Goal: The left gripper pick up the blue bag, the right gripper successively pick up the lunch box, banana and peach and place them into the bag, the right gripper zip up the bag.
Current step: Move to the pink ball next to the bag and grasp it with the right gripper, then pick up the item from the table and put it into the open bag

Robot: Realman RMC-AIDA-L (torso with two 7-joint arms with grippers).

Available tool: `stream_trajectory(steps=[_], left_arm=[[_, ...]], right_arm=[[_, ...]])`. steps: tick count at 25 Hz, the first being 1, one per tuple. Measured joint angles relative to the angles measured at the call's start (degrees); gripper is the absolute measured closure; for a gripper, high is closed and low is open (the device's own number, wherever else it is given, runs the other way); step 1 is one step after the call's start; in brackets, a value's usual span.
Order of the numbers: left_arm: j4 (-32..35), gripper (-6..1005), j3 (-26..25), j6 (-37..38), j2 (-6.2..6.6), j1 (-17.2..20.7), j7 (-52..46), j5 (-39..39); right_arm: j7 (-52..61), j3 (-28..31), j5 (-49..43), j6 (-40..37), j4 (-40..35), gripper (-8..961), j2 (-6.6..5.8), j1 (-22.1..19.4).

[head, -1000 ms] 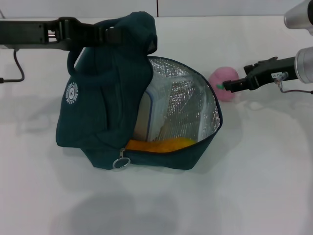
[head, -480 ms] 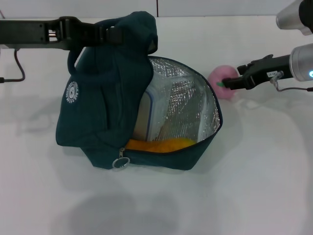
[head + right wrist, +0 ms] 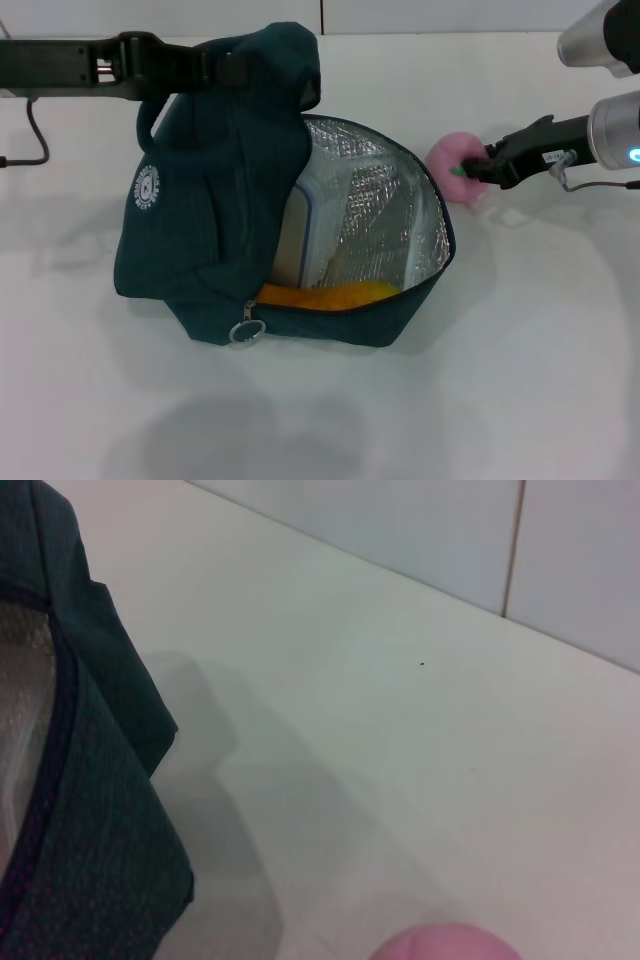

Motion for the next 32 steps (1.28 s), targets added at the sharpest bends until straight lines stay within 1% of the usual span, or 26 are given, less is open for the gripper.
stream_trajectory(steps=[5,8,10,12,13,14,15,17,19,22,23,24,26,28,31,32], left_arm=[[0.00,966,0.00,-0.04,0.00,0.14,0.03,-0.09],[0.00,966,0.00,-0.05,0.03,0.32,0.10,-0.12],[0.00,966,0.00,-0.05,0.07,0.39,0.18,-0.19],[0.00,966,-0.02,-0.05,0.08,0.42,0.32,-0.34],[0.00,966,-0.04,-0.07,0.08,0.42,0.38,-0.39],[0.00,966,-0.06,-0.10,0.09,0.43,0.41,-0.42],[0.00,966,-0.09,-0.12,0.08,0.44,0.43,-0.43],[0.00,966,-0.10,-0.14,0.09,0.44,0.47,-0.44],[0.00,966,-0.10,-0.14,0.09,0.45,0.52,-0.44],[0.00,966,-0.10,-0.16,0.09,0.44,0.55,-0.44],[0.00,966,-0.10,-0.19,0.09,0.45,0.56,-0.44],[0.00,966,-0.12,-0.24,0.09,0.46,0.56,-0.44],[-0.01,966,-0.16,-0.38,0.09,0.54,0.57,-0.44],[-0.49,966,-0.17,-0.63,0.11,0.64,0.58,-0.45],[-2.25,966,-0.20,-1.15,0.46,0.69,1.00,-0.46],[-2.82,966,-0.30,-1.30,0.56,0.69,1.20,-0.45]], right_arm=[[0.00,0.02,0.01,-0.10,-0.15,739,0.00,0.00],[0.00,0.10,0.25,-0.41,-1.13,763,0.00,-0.42],[0.00,0.27,0.56,-0.72,-3.16,780,0.00,-1.66],[0.00,0.39,1.42,-0.93,-6.49,800,0.00,-3.80],[0.00,0.39,1.42,-0.93,-6.49,813,0.00,-3.80],[0.00,0.41,2.17,-0.98,-8.00,825,0.00,-4.82],[-0.01,0.48,3.90,-1.13,-10.64,832,-0.04,-6.68],[-0.11,0.57,5.30,-1.31,-12.44,847,-0.10,-8.01],[-1.24,1.46,8.16,-1.90,-15.69,861,-0.19,-10.41],[-3.54,3.54,12.59,-3.61,-18.55,873,-0.19,-12.51],[-3.54,3.54,12.59,-3.61,-18.55,877,-0.19,-12.51],[-6.58,6.89,19.83,-8.07,-19.77,881,-0.23,-13.93],[-8.52,9.46,24.99,-12.27,-19.77,889,-0.26,-14.38],[-10.83,12.98,31.09,-18.51,-18.68,897,-0.35,-14.43],[-12.02,15.16,35.81,-25.62,-15.74,908,-0.61,-13.14],[-12.06,15.18,36.17,-26.63,-14.80,912,-0.63,-12.63]])
